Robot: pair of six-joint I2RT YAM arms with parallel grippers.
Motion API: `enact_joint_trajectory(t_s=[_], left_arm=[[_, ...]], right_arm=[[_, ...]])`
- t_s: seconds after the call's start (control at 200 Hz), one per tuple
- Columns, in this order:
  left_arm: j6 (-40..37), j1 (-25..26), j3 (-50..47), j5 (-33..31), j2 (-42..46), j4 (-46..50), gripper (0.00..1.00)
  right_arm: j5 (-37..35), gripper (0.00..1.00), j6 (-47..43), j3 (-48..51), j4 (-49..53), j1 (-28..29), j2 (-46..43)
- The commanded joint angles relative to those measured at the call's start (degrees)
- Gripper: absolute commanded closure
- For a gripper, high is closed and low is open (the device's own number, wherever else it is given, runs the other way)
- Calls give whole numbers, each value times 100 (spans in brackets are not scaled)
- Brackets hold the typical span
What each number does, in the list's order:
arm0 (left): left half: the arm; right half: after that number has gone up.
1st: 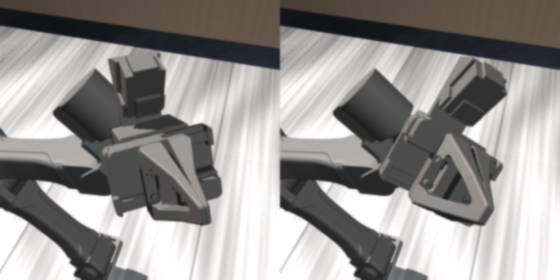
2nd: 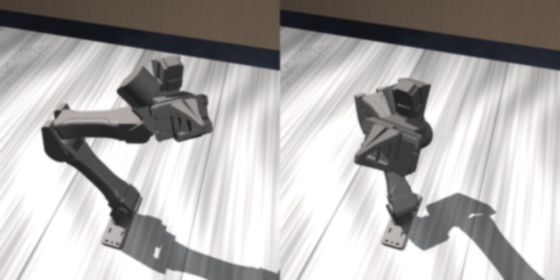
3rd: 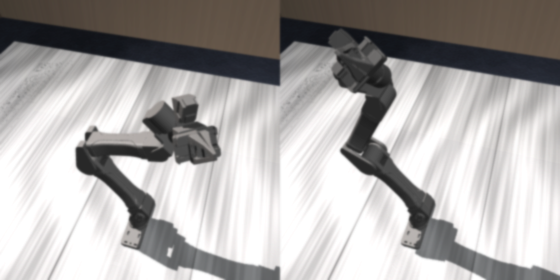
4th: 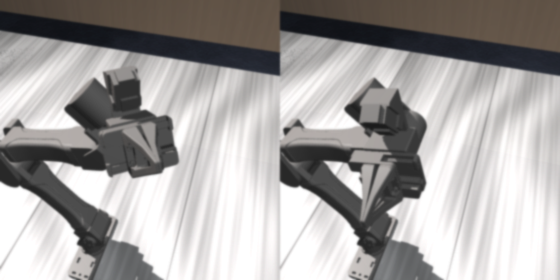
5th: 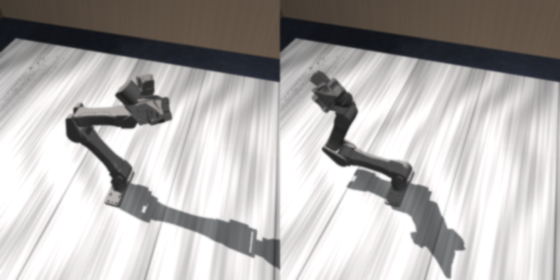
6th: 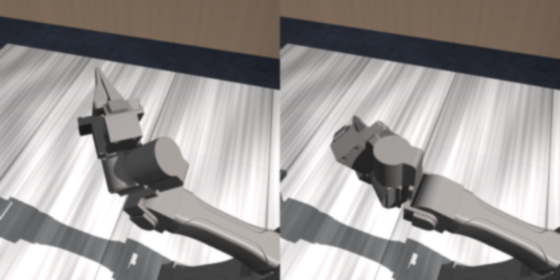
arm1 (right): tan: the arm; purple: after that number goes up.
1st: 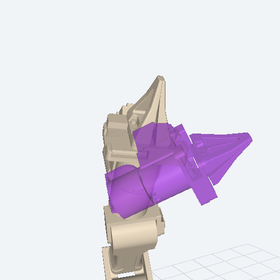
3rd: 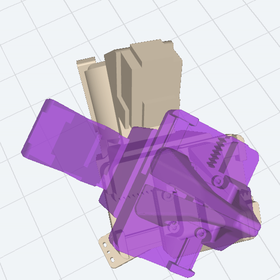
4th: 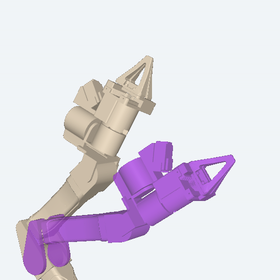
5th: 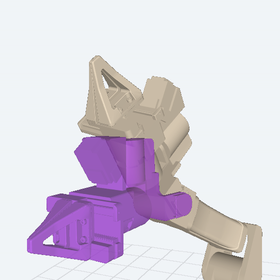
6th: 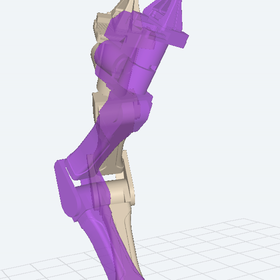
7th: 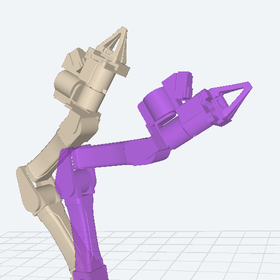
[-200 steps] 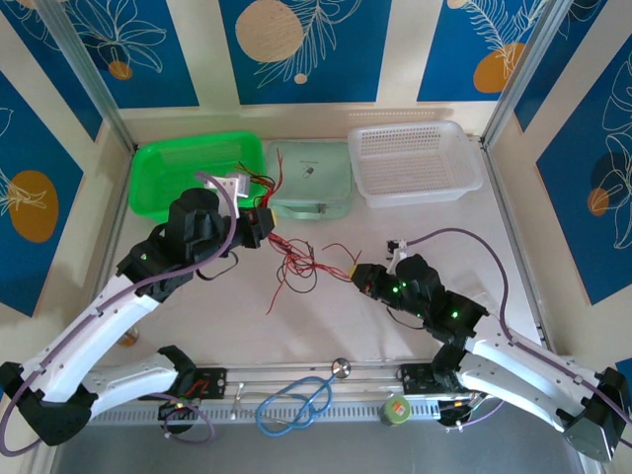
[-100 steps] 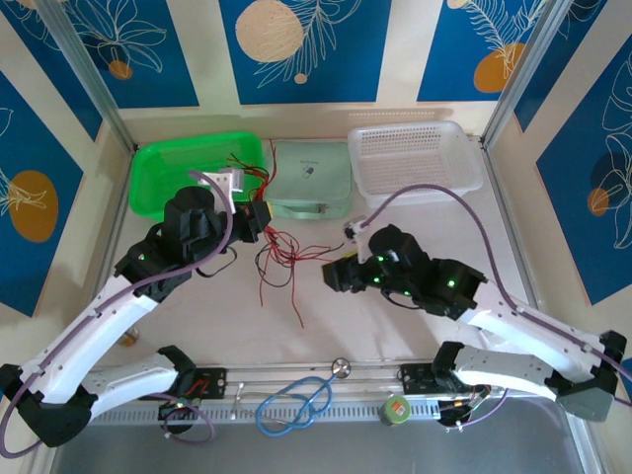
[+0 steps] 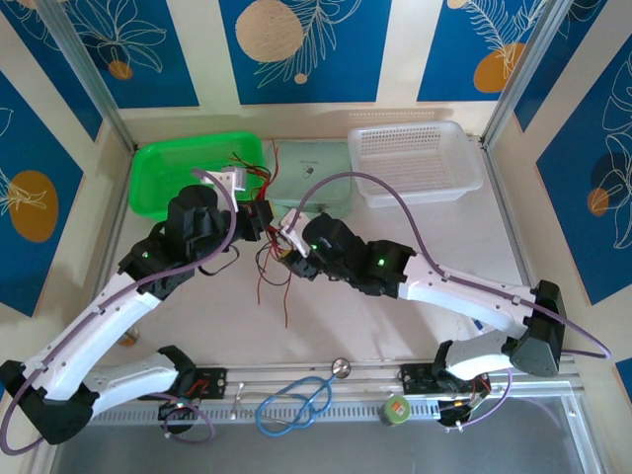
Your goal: Untangle the cables
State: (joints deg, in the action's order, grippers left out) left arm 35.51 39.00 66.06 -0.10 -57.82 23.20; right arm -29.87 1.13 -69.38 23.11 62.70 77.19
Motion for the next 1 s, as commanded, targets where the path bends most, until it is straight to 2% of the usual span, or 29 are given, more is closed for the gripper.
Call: enact_joint_trajectory(t_s=[0.0,0.07,0.215,0.32,0.58,0.68,0.775,0.875,0.995], left_arm=[[-22,-54,203,19,126,-131,100],[-35,-53,201,10,166,-114,100],[-39,-58,172,-29,286,-86,100],[-73,-58,106,-175,402,-62,89],[-146,-60,30,-304,374,-137,76],[-130,-73,-12,-238,270,-261,77],[-102,-68,-54,-201,185,-386,84],[-79,-73,-110,-232,136,-483,93],[-79,-83,-139,-321,144,-501,95]], right_arm=[[-190,58,-222,-172,-295,-71,85],[-181,68,-191,-176,-349,-132,143],[-214,100,-24,-189,-369,-223,151],[-265,100,256,-67,-347,-229,-63],[109,100,1513,549,-266,-323,-891],[444,100,1862,703,-334,-325,-1109],[610,100,2131,799,-361,-319,-1241],[519,100,2523,885,-263,-309,-1387],[130,100,3332,1063,-17,-336,-1617]])
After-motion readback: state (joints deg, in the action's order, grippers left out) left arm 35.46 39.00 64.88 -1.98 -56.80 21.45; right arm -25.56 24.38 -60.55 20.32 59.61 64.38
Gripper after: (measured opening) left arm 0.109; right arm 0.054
